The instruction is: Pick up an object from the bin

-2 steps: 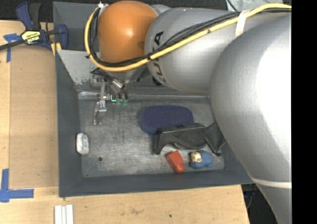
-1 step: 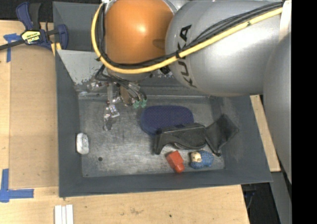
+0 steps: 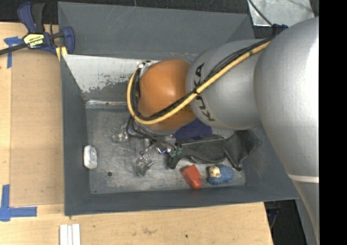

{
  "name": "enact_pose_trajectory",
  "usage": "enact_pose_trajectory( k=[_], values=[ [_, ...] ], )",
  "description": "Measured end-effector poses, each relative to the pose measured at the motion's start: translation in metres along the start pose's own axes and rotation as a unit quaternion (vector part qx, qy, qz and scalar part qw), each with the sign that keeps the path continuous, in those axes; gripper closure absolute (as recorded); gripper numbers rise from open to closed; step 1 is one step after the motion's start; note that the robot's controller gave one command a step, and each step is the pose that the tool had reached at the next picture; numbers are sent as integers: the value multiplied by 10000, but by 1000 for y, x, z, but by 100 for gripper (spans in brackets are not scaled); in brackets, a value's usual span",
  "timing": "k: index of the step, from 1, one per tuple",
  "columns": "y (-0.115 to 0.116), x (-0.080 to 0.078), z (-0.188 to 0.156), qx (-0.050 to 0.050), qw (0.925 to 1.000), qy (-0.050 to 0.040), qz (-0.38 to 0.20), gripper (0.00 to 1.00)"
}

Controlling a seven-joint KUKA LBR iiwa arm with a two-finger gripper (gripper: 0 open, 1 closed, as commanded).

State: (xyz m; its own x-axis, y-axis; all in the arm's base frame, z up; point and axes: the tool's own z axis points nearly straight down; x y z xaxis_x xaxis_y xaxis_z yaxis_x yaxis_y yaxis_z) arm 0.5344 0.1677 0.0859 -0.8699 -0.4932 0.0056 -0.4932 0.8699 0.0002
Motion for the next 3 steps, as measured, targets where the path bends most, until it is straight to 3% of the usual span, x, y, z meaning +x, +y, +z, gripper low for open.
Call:
enact_pose_trajectory(
  k=[1,2,3],
  values=[
    [-55,16,-44,22,9997,-61,247,0],
    [-129,21,-42,15,10000,-54,-21,0],
    [-137,22,-19,15,9973,-117,-721,0]
  ],
)
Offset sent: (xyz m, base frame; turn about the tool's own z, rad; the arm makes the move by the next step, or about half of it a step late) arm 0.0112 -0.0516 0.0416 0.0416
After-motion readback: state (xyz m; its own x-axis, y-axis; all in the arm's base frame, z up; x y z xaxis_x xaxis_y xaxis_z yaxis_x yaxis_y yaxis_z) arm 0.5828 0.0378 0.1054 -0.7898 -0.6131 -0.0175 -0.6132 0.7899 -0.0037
